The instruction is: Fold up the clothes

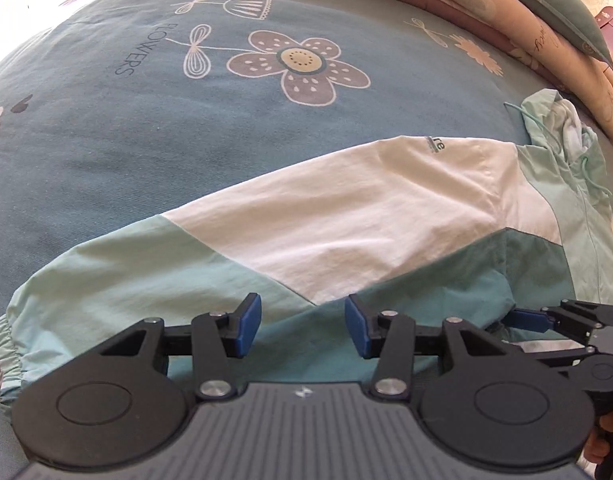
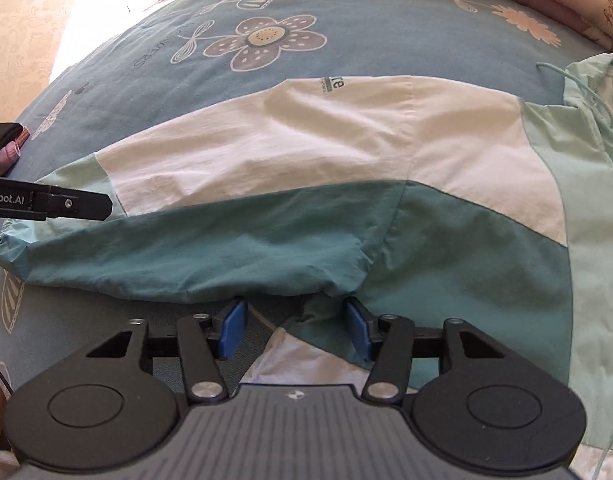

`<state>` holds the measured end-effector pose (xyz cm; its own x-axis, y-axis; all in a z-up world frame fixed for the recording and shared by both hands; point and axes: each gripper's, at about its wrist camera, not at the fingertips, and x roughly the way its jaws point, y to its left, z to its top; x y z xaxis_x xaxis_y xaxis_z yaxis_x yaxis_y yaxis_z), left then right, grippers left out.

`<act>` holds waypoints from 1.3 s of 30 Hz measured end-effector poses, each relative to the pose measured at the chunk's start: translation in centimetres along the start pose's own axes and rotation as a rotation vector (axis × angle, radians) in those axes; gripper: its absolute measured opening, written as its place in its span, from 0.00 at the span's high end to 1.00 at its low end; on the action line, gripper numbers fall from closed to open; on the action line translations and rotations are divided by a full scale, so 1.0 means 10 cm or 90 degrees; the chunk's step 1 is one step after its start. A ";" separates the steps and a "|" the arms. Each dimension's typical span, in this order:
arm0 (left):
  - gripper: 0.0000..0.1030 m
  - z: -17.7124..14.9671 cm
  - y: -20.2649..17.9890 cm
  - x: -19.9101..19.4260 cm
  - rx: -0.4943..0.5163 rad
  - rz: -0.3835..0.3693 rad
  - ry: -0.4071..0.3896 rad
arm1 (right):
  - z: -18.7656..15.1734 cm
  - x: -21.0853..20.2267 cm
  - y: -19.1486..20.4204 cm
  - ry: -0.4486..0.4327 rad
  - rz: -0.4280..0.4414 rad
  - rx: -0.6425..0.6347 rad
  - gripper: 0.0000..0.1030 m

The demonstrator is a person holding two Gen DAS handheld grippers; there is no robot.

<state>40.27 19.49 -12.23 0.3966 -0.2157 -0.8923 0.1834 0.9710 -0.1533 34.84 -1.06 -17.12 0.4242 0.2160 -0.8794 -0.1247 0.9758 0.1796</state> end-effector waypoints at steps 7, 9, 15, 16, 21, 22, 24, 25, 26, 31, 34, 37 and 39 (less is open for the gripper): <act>0.55 0.06 -0.24 -0.02 0.019 -0.014 0.005 | -0.11 -0.13 0.16 0.048 0.087 0.002 0.26; 0.55 0.09 -0.35 -0.03 0.025 -0.028 0.003 | -0.18 -0.19 0.17 0.071 0.131 0.005 0.27; 0.48 0.14 -0.85 -0.02 0.103 -0.061 -0.009 | -0.34 -0.48 -0.16 0.055 0.112 0.058 0.27; 0.47 0.14 -0.96 -0.01 0.113 -0.065 -0.013 | -0.34 -0.54 -0.28 0.046 0.100 0.074 0.27; 0.46 0.15 -1.48 0.06 0.157 -0.102 -0.014 | -0.37 -0.85 -0.99 -0.001 -0.009 0.113 0.27; 0.46 0.14 -1.59 0.09 0.162 -0.109 -0.010 | -0.37 -0.91 -1.15 -0.010 -0.033 0.118 0.27; 0.46 0.11 -1.83 0.16 0.169 -0.122 -0.001 | -0.38 -1.03 -1.46 -0.022 -0.075 0.123 0.27; 0.45 0.09 -1.95 0.20 0.173 -0.126 0.005 | -0.39 -1.09 -1.67 -0.030 -0.098 0.130 0.27; 0.45 0.04 -2.07 0.26 0.179 -0.128 0.013 | -0.42 -1.15 -1.88 -0.038 -0.119 0.140 0.27; 0.44 -0.23 -2.55 0.53 0.205 -0.109 0.047 | -0.62 -1.38 -2.76 -0.046 -0.176 0.184 0.27; 0.44 -0.37 -2.71 0.64 0.212 -0.082 0.061 | -0.78 -1.44 -3.14 -0.043 -0.187 0.194 0.27; 0.43 -0.49 -2.73 0.73 0.201 -0.058 0.072 | -0.91 -1.42 -3.45 -0.032 -0.181 0.213 0.27; 0.37 -0.56 -2.70 0.73 0.194 -0.049 0.068 | -0.99 -1.39 -3.62 -0.023 -0.182 0.229 0.27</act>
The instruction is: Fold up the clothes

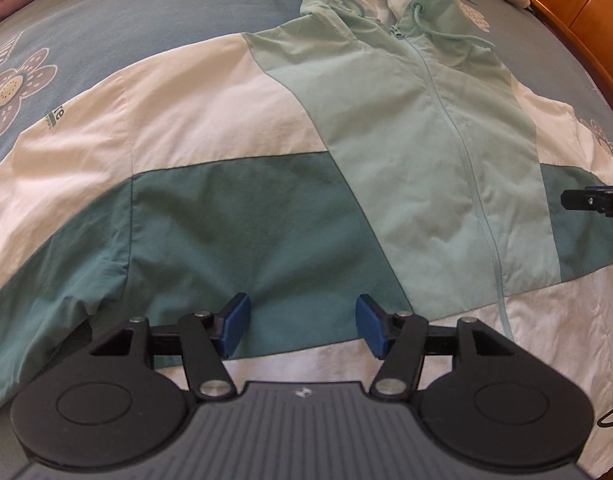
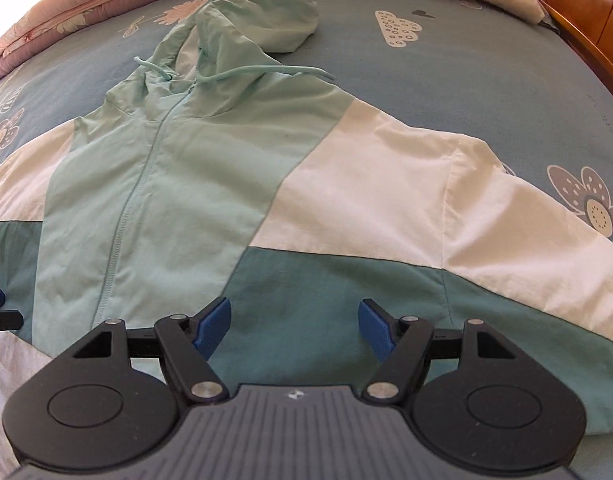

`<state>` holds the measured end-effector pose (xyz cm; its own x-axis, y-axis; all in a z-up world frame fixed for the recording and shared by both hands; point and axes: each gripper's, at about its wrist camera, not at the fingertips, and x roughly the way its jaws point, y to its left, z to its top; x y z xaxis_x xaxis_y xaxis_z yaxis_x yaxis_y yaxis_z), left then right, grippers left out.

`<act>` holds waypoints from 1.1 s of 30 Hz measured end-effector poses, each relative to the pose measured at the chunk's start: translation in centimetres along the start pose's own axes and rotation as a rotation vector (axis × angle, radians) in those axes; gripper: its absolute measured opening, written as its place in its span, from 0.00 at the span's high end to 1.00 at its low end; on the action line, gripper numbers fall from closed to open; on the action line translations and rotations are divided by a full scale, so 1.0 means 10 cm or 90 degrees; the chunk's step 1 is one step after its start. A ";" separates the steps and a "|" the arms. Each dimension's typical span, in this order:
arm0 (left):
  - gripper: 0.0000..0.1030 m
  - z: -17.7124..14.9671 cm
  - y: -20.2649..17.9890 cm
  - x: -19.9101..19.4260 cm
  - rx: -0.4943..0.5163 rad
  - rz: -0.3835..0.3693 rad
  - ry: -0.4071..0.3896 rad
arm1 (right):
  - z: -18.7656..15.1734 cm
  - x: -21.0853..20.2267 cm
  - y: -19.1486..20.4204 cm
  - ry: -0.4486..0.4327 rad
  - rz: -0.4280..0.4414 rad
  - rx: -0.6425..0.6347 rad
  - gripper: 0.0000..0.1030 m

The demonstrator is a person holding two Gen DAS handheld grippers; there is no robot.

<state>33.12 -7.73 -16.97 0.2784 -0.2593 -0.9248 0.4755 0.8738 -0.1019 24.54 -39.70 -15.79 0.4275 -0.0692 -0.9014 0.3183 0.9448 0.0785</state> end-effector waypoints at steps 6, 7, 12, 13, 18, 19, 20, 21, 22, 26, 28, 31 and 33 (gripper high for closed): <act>0.33 -0.29 0.03 -0.19 -0.015 0.021 0.036 | -0.08 -0.10 -0.19 -0.008 0.016 0.018 0.28; 0.34 -0.35 0.04 -0.25 -0.018 0.012 0.044 | -0.11 -0.14 -0.15 -0.009 0.034 0.010 0.28; 0.34 -0.77 -0.10 -0.45 0.063 -0.022 0.078 | -0.35 -0.25 0.17 -0.005 0.113 -0.055 0.27; 0.34 -0.88 -0.10 -0.45 0.068 -0.025 0.093 | -0.42 -0.24 0.25 0.004 0.115 -0.070 0.27; 0.30 -1.33 -0.02 -0.51 0.074 -0.006 0.120 | -0.66 -0.21 0.48 0.035 0.100 -0.068 0.27; 0.29 -1.41 0.00 -0.54 0.078 -0.002 0.122 | -0.70 -0.23 0.54 0.033 0.094 -0.078 0.27; 0.28 -1.47 0.03 -0.56 0.075 -0.001 0.132 | -0.73 -0.26 0.60 0.032 0.090 -0.091 0.27; 0.28 -1.54 0.07 -0.58 0.068 -0.003 0.143 | -0.75 -0.29 0.68 0.027 0.090 -0.112 0.27; 0.28 -1.60 0.11 -0.61 0.063 -0.006 0.153 | -0.77 -0.33 0.78 0.018 0.090 -0.142 0.27; 0.27 -1.76 0.23 -0.72 0.060 -0.028 0.188 | -0.83 -0.49 1.23 -0.018 0.125 -0.271 0.27; 0.27 -1.75 0.30 -0.79 0.057 -0.043 0.193 | -0.91 -0.55 1.54 -0.028 0.177 -0.354 0.27; 0.27 -1.64 0.44 -0.94 0.036 -0.044 0.157 | -1.08 -0.61 2.01 -0.039 0.250 -0.478 0.28; 0.27 -1.54 0.55 -1.03 0.024 -0.027 0.122 | -1.25 -0.56 2.28 -0.041 0.251 -0.547 0.32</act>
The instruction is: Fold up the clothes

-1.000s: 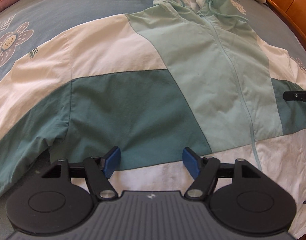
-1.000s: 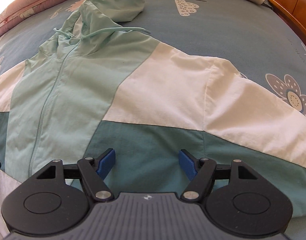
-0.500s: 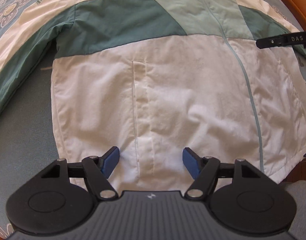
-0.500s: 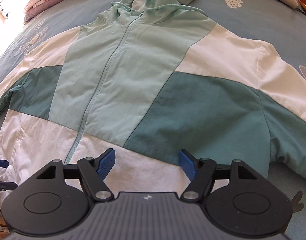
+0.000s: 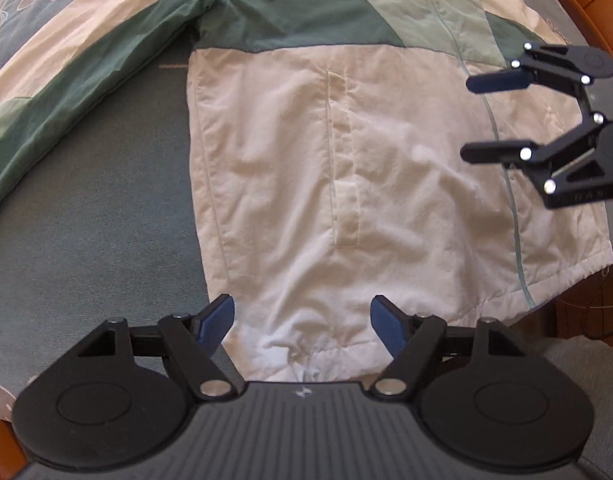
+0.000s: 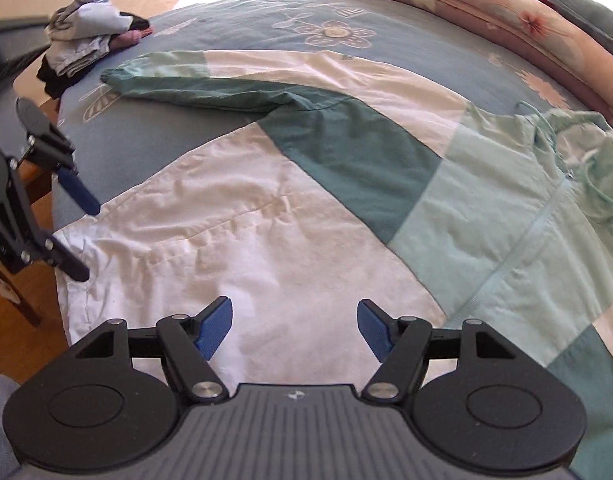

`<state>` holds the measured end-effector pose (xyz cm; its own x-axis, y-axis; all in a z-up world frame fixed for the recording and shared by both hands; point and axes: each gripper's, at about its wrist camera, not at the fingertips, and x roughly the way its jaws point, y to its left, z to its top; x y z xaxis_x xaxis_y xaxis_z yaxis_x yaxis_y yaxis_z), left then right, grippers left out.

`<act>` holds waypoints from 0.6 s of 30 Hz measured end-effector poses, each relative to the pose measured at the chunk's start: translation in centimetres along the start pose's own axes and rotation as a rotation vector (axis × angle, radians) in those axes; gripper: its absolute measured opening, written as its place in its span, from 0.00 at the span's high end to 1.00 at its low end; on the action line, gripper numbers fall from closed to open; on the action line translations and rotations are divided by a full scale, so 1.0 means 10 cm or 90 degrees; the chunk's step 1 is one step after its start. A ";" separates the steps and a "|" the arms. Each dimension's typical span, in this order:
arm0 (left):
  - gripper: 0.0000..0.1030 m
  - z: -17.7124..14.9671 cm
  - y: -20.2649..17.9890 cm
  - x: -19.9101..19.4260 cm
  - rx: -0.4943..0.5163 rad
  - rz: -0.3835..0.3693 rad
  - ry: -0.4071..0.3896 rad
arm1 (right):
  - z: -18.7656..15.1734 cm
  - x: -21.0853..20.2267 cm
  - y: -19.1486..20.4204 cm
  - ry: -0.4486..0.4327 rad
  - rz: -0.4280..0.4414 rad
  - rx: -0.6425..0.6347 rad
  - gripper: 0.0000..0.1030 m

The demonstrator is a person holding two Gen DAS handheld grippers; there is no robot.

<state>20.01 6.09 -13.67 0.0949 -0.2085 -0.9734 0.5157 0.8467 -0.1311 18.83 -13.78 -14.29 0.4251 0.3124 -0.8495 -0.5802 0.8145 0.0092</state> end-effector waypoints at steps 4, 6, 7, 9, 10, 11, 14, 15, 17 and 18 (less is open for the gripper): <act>0.28 0.13 0.18 -0.17 -0.019 0.014 -0.064 | -0.03 0.27 0.57 0.052 0.037 -0.115 0.38; 0.28 0.22 0.20 -0.18 -0.024 -0.007 -0.090 | -0.06 0.25 0.78 0.057 0.101 -0.142 0.38; 0.28 0.23 0.18 -0.16 -0.020 -0.024 -0.090 | -0.07 0.25 0.86 0.072 0.149 -0.150 0.38; 0.28 0.21 0.11 -0.08 0.002 -0.041 -0.077 | -0.08 0.22 0.93 0.081 0.190 -0.156 0.38; 0.28 0.15 0.03 -0.04 0.025 -0.030 -0.070 | -0.08 0.20 0.93 0.080 0.188 -0.156 0.38; 0.30 0.08 -0.04 -0.02 0.051 -0.021 -0.062 | -0.08 0.18 0.91 0.082 0.184 -0.146 0.38; 0.36 -0.18 -0.20 -0.04 0.142 -0.002 -0.040 | -0.07 0.14 0.70 0.086 0.183 -0.074 0.38; 0.37 -0.26 -0.25 -0.06 0.180 0.001 -0.032 | -0.07 0.15 0.63 0.087 0.187 -0.050 0.38; 0.40 -0.42 -0.37 -0.07 0.283 0.015 -0.025 | -0.06 0.14 0.56 0.086 0.189 -0.036 0.38; 0.40 -0.48 -0.43 -0.07 0.337 0.026 -0.024 | -0.05 0.13 0.55 0.084 0.190 -0.040 0.38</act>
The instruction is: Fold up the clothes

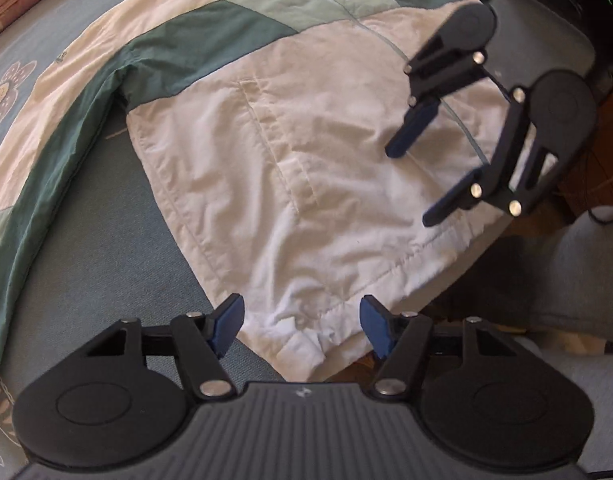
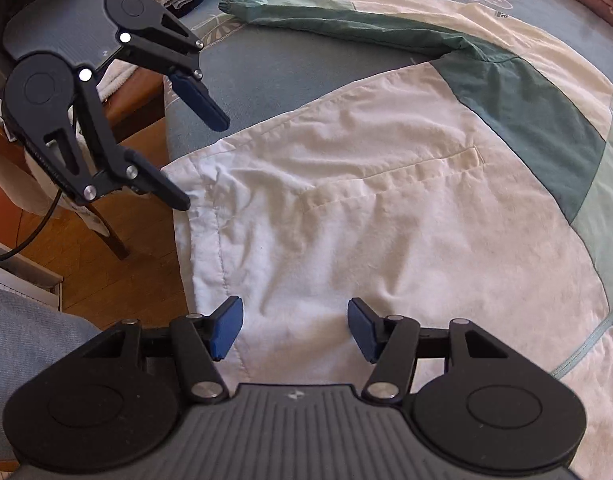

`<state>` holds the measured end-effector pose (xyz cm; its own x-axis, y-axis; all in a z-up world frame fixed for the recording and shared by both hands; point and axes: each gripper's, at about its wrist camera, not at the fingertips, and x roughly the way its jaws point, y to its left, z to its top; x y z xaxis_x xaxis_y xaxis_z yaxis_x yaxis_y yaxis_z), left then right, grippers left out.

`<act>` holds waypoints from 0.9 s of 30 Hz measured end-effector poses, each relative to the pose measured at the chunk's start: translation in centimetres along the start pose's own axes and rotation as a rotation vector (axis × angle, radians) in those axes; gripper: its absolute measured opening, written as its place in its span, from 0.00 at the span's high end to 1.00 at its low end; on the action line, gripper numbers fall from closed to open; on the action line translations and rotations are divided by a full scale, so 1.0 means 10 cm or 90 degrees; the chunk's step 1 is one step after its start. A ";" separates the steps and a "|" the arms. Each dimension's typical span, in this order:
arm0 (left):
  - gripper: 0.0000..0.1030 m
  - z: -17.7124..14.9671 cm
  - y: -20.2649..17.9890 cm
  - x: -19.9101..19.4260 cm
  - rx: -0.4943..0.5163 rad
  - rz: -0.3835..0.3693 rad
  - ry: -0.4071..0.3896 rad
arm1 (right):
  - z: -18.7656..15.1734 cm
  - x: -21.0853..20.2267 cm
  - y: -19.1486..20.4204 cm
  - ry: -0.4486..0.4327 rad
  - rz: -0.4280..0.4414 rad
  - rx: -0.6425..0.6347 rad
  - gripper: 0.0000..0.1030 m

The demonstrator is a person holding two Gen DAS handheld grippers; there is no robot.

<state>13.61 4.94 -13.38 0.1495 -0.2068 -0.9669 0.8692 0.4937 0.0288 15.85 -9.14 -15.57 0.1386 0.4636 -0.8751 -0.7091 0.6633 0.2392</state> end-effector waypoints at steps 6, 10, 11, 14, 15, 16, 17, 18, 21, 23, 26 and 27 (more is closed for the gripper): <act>0.51 -0.12 -0.23 0.12 0.254 0.042 0.021 | 0.10 0.03 0.12 -0.002 0.013 -0.042 0.38; 0.51 -0.28 -0.30 0.19 0.383 0.055 0.031 | 0.17 0.08 0.16 -0.008 0.025 -0.041 0.38; 0.59 -0.31 -0.32 0.20 0.408 0.064 0.028 | 0.18 0.09 0.16 -0.009 0.027 -0.040 0.38; 0.79 -0.34 -0.33 0.15 0.426 0.084 0.000 | 0.22 0.12 0.21 -0.020 0.028 -0.043 0.38; 0.81 -0.34 -0.32 0.12 0.415 0.092 -0.009 | 0.24 0.13 0.24 -0.025 0.029 -0.048 0.38; 0.82 -0.33 -0.29 0.09 0.394 0.098 -0.013 | 0.26 0.14 0.29 -0.029 0.028 -0.056 0.38; 0.83 -0.30 -0.25 0.06 0.360 0.101 -0.015 | 0.28 0.15 0.33 -0.034 0.028 -0.065 0.38; 0.84 -0.25 -0.17 0.01 0.311 0.102 -0.019 | 0.30 0.16 0.37 -0.038 0.028 -0.073 0.38; 0.84 -0.14 0.00 -0.11 0.205 0.106 -0.032 | 0.35 0.22 0.51 -0.048 0.019 -0.101 0.38; 0.83 -0.10 0.08 -0.15 0.157 0.104 -0.034 | 0.37 0.27 0.61 -0.048 -0.008 -0.127 0.41; 0.79 -0.10 0.12 -0.19 0.143 0.106 -0.041 | 0.38 0.32 0.69 -0.038 -0.055 -0.164 0.77; 0.78 -0.11 0.10 -0.20 0.153 0.107 -0.046 | 0.38 0.32 0.68 -0.033 -0.060 -0.162 0.84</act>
<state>13.70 6.76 -11.70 0.3271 -0.2032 -0.9229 0.9146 0.3137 0.2551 14.10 -0.91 -15.11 0.2428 0.4407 -0.8642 -0.8414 0.5390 0.0385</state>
